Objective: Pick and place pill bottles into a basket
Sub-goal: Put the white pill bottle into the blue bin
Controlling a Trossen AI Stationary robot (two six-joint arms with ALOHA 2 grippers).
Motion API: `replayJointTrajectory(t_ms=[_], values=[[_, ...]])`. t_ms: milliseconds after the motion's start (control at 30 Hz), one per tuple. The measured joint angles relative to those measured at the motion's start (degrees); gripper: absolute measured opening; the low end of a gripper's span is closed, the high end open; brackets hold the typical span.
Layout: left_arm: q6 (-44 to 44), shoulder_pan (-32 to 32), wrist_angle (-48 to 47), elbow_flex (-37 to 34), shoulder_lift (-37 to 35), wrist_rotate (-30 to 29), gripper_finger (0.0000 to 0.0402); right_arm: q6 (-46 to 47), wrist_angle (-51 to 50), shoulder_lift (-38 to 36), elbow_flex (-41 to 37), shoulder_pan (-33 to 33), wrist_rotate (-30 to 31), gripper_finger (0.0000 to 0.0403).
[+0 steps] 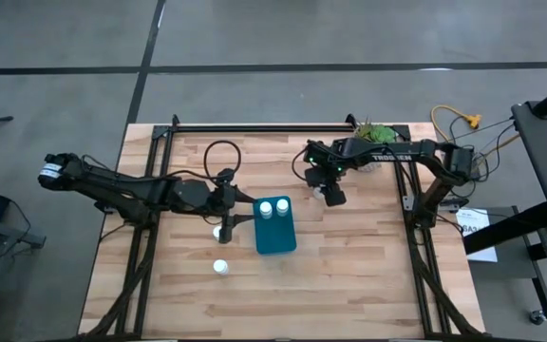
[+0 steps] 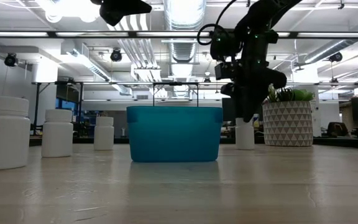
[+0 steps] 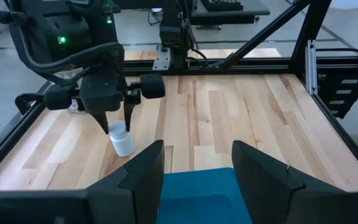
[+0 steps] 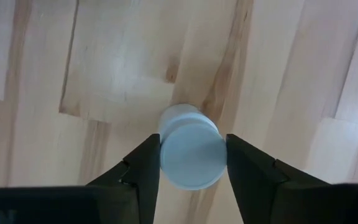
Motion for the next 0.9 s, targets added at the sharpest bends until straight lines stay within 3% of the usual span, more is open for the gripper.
replayJointTrajectory(t_ms=[467, 900], values=[[0.02, 0.0, -0.15, -0.08, 0.0, 0.0, 0.0173, 1.82, -7.75, -1.48, 7.49, 0.86, -0.09, 0.0147], [0.13, 0.0, -0.26, -0.08, 0.0, 0.0, 0.0173, 3.07, -11.14, -1.5, 15.58, 8.55, -2.54, 0.0146]])
